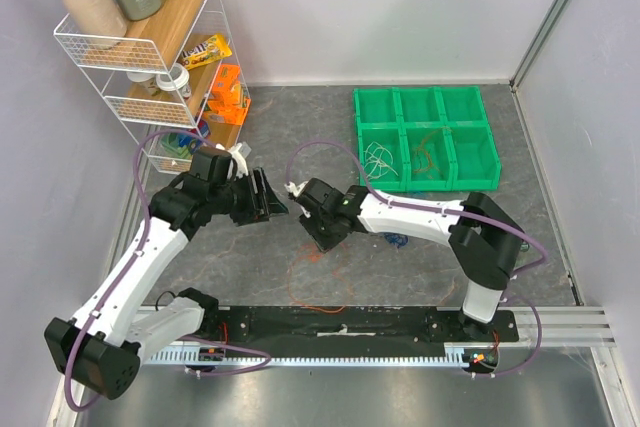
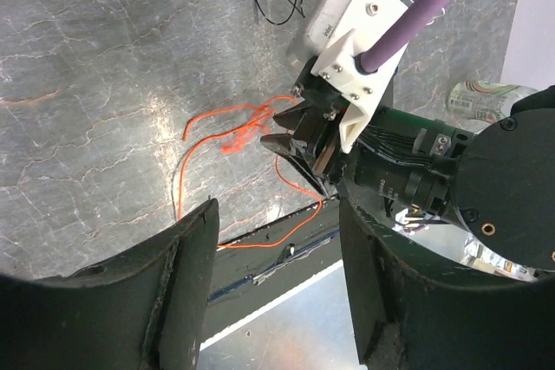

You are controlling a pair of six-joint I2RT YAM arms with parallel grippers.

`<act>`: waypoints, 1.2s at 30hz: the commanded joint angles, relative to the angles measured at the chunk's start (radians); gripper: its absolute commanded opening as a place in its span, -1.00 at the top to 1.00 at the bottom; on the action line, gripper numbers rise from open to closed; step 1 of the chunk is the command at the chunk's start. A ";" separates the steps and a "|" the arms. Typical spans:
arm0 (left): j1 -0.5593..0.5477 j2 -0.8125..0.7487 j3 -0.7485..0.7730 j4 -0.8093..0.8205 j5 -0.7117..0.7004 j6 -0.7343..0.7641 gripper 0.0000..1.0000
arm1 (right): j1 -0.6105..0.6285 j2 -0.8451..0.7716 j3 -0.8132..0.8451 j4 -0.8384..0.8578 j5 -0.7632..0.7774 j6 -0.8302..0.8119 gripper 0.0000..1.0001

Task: Untangle the cables

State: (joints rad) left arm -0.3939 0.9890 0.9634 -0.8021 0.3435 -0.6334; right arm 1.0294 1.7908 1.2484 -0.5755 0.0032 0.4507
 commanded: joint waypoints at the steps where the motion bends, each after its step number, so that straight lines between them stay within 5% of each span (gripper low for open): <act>1: 0.004 -0.029 0.021 0.003 0.012 0.028 -0.27 | -0.005 -0.060 0.013 -0.046 -0.042 -0.087 0.05; 3: 0.006 -0.039 0.009 0.014 0.025 0.020 -0.27 | -0.008 -0.093 0.005 -0.034 -0.042 -0.102 -0.26; 6: 0.006 -0.035 0.005 0.026 0.022 0.027 -0.27 | -0.017 -0.117 -0.006 -0.015 -0.022 -0.128 -0.43; 17: 0.007 -0.026 0.051 -0.017 0.020 0.054 -0.26 | -0.072 0.016 -0.043 0.111 -0.026 -0.155 -0.60; 25: 0.012 0.000 0.093 -0.031 0.043 0.069 -0.26 | -0.011 0.065 -0.052 0.103 0.075 -0.072 -0.21; 34: 0.015 -0.007 0.049 0.020 0.028 0.041 -0.25 | 0.067 0.058 -0.046 0.034 0.292 -0.012 1.00; 36: 0.016 0.008 0.066 0.026 0.025 0.041 -0.25 | 0.064 0.006 -0.018 0.011 0.358 -0.018 1.00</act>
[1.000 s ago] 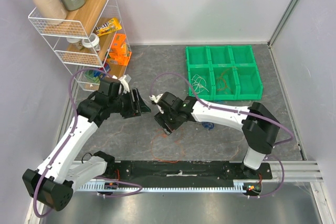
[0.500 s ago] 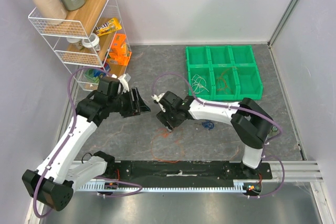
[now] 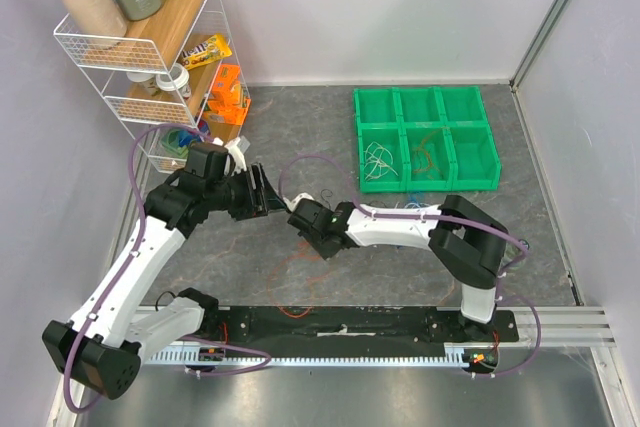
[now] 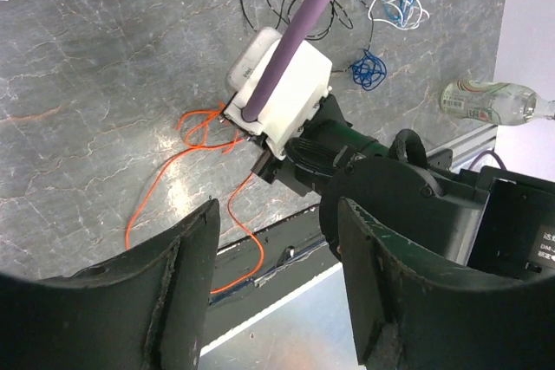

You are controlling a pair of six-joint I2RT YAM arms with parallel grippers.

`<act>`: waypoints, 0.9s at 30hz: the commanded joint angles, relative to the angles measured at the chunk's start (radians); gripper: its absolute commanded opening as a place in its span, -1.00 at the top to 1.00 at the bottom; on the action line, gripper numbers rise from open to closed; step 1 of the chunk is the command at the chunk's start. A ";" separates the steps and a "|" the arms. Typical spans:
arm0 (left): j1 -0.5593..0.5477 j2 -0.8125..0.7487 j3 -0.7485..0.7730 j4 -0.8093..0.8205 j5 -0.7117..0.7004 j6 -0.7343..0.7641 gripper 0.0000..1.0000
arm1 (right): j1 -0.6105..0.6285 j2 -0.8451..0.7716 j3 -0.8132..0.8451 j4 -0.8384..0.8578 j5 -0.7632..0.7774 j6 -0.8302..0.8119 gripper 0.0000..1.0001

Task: Untangle the cables

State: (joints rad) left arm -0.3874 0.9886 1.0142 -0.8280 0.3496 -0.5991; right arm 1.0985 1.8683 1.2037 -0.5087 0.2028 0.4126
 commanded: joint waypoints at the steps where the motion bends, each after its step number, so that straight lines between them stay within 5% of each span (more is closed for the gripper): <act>1: 0.013 0.022 0.039 0.040 0.025 0.010 -0.25 | -0.011 -0.104 0.052 -0.077 0.184 0.018 1.00; 12: 0.016 0.068 0.110 0.046 0.003 0.047 -0.22 | -0.365 -0.334 0.302 -0.231 0.309 -0.026 1.00; 21: 0.022 0.045 0.101 0.049 0.015 0.033 -0.21 | -0.696 -0.255 0.562 -0.329 0.604 -0.170 1.00; 25: 0.025 0.038 0.113 0.029 0.017 0.028 -0.21 | -0.830 -0.276 0.589 -0.323 0.468 -0.144 1.00; 27: 0.027 0.028 0.116 0.029 0.023 0.024 -0.21 | -0.894 -0.314 0.579 -0.269 0.176 -0.135 1.00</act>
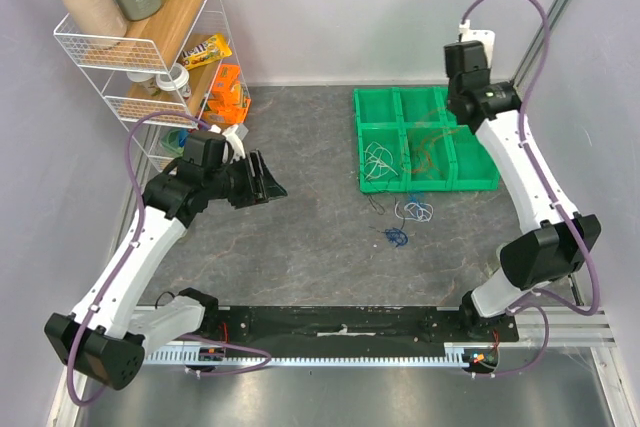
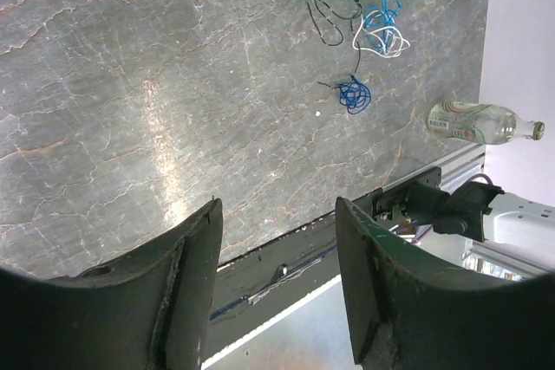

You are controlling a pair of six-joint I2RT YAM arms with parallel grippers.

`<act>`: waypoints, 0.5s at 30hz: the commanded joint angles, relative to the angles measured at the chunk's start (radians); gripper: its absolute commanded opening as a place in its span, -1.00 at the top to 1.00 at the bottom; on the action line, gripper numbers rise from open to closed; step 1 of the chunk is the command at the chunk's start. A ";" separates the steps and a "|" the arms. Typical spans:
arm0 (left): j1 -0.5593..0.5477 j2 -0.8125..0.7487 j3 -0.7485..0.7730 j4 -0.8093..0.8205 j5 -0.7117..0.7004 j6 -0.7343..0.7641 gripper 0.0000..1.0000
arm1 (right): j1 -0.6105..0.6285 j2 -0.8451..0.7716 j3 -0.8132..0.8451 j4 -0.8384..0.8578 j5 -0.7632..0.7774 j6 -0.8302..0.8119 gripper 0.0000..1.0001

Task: Untangle the cables

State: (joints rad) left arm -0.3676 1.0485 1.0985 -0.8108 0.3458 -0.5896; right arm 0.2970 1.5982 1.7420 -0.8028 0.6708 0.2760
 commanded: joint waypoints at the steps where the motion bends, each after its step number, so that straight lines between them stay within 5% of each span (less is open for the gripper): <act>1: 0.006 -0.038 0.024 0.018 0.027 0.008 -0.21 | -0.110 -0.061 0.025 0.058 -0.418 0.005 1.00; 9: 0.007 -0.033 -0.005 0.051 0.078 -0.027 -0.24 | -0.111 -0.116 0.103 0.070 -0.467 0.042 1.00; 15: 0.007 -0.033 -0.046 0.102 0.123 -0.087 -0.25 | -0.111 -0.142 0.183 0.022 -0.285 0.011 1.00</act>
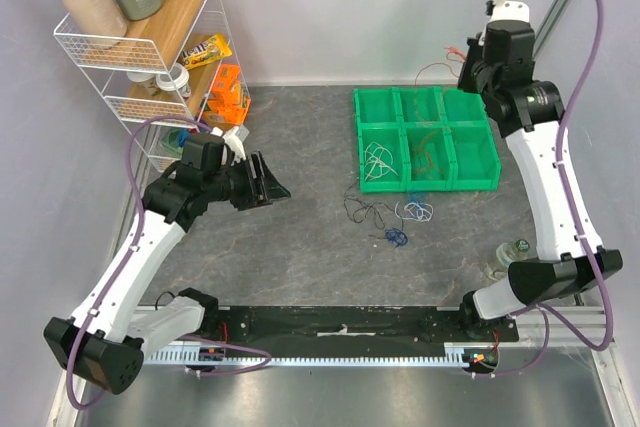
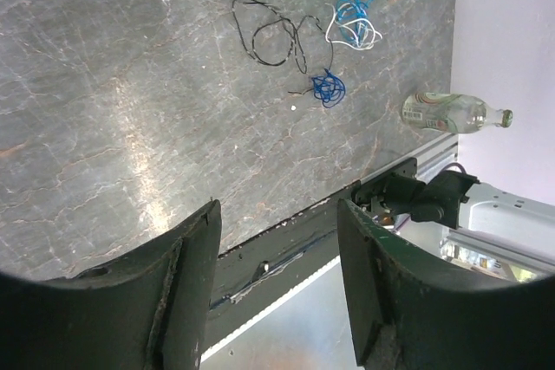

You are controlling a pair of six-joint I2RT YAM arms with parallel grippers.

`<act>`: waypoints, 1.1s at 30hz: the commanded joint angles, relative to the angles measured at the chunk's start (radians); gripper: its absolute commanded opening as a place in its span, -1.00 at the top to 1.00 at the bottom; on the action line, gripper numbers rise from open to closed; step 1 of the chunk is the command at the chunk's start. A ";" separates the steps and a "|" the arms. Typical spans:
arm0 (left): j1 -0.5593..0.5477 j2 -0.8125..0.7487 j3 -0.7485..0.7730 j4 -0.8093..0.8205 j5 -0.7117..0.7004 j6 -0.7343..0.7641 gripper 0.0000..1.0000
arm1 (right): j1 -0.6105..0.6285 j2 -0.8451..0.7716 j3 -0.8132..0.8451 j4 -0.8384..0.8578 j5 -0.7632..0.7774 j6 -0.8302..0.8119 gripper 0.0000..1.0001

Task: Untangle the cables

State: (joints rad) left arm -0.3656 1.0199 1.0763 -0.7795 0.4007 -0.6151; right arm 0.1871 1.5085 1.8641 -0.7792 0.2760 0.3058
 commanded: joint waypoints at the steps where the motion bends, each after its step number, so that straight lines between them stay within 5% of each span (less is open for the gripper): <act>1: 0.005 -0.006 -0.029 0.078 0.070 -0.069 -0.25 | -0.002 -0.053 0.055 -0.003 0.149 -0.042 1.00; 12: 0.005 0.037 0.028 0.051 0.087 -0.031 -0.25 | -0.002 -0.102 -0.422 0.266 0.085 -0.071 1.00; 19: 0.005 0.020 0.004 0.043 0.092 -0.038 -0.25 | 0.003 0.021 -0.609 0.435 0.037 -0.091 1.00; 24: 0.005 0.000 -0.007 0.037 0.059 -0.043 -0.26 | 0.003 0.174 -0.605 0.459 -0.151 0.021 1.00; 31: 0.005 -0.014 -0.003 0.036 0.058 -0.054 -0.27 | -0.006 0.413 -0.438 0.341 -0.149 0.072 1.00; 33: 0.005 -0.011 -0.010 0.036 0.055 -0.057 -0.27 | -0.003 0.430 -0.372 0.267 -0.092 0.041 0.76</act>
State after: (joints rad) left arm -0.3656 1.0252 1.0584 -0.7536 0.4545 -0.6506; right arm 0.1860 1.9148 1.3548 -0.4187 0.1448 0.3504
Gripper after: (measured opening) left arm 0.635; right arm 0.011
